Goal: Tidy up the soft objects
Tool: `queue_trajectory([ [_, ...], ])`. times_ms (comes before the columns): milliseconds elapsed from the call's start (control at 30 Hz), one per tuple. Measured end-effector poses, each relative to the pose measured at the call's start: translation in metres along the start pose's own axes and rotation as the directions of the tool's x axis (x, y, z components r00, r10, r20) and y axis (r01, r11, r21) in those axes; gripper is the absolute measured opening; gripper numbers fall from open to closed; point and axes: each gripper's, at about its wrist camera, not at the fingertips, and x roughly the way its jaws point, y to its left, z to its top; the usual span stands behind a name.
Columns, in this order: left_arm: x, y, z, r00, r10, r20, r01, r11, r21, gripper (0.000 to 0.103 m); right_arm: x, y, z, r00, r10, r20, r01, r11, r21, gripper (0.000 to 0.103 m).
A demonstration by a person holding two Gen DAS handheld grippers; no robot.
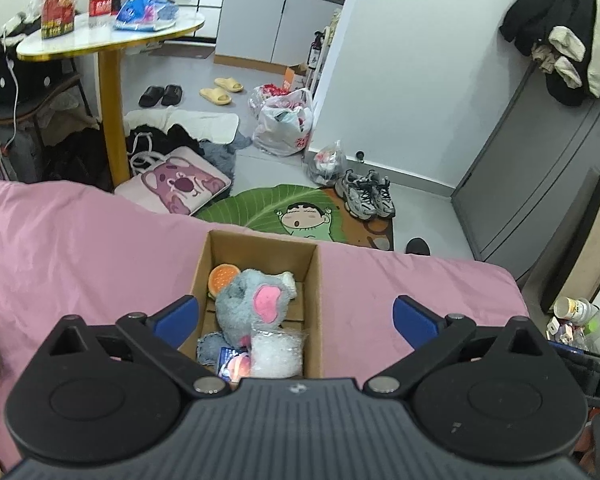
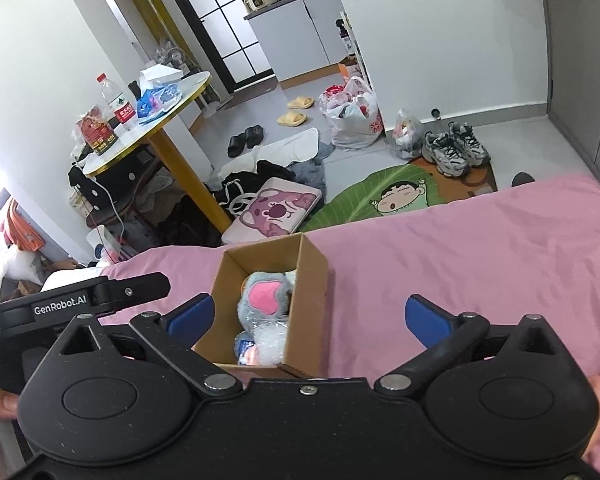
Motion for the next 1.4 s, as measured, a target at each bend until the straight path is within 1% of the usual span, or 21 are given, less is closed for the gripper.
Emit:
queue_trajectory([
  [167, -0.011, -0.012, -0.004, 1.000, -0.023, 0.006, 0.023, 1.000, -0.004, 0.102, -0.018, -0.009, -0.001, 1.000, -0.013, 0.004, 0.013, 1.000, -0.011, 0.103],
  [433, -0.031, -0.039, -0.016, 1.000, -0.020, 0.015, 0.019, 0.998, 0.057, 0.102, -0.048, -0.022, -0.007, 0.999, -0.027, 0.028, 0.028, 0.999, -0.038, 0.103],
  [600, -0.045, -0.055, -0.026, 0.999, -0.015, 0.033, 0.012, 0.996, 0.090, 0.102, -0.067, -0.031, -0.014, 0.996, -0.076, 0.055, 0.079, 0.995, -0.056, 0.103],
  [767, -0.058, -0.068, -0.038, 0.999, -0.010, 0.048, 0.004, 0.993, 0.119, 0.102, -0.078, -0.036, -0.022, 0.993, -0.099, 0.059, 0.103, 0.992, -0.076, 0.103],
  [867, -0.065, -0.074, -0.045, 0.999, -0.006, 0.048, -0.001, 0.992, 0.128, 0.102, -0.086, -0.040, -0.026, 0.992, -0.108, 0.064, 0.112, 0.992, -0.065, 0.103],
  [1033, -0.081, -0.082, -0.057, 0.998, -0.011, 0.061, 0.002, 0.989, 0.146, 0.102, -0.100, -0.040, -0.034, 0.989, -0.116, 0.087, 0.122, 0.990, -0.071, 0.103],
  [1133, -0.088, -0.085, -0.064, 0.998, -0.015, 0.067, 0.005, 0.988, 0.153, 0.102, -0.107, -0.037, -0.040, 0.990, -0.115, 0.087, 0.123, 0.988, -0.094, 0.103],
  [1267, -0.094, -0.090, -0.073, 0.997, -0.012, 0.077, -0.002, 0.983, 0.181, 0.102, -0.118, -0.032, -0.047, 0.987, -0.117, 0.110, 0.130, 0.984, -0.125, 0.103],
  [1333, -0.097, -0.093, -0.077, 0.997, -0.023, 0.073, 0.008, 0.981, 0.195, 0.102, -0.122, -0.031, -0.051, 0.986, -0.125, 0.114, 0.140, 0.982, -0.128, 0.103],
  [1400, -0.100, -0.095, -0.081, 0.996, -0.022, 0.082, 0.005, 0.978, 0.209, 0.102, -0.126, -0.032, -0.057, 0.981, -0.151, 0.123, 0.167, 0.977, -0.135, 0.103],
])
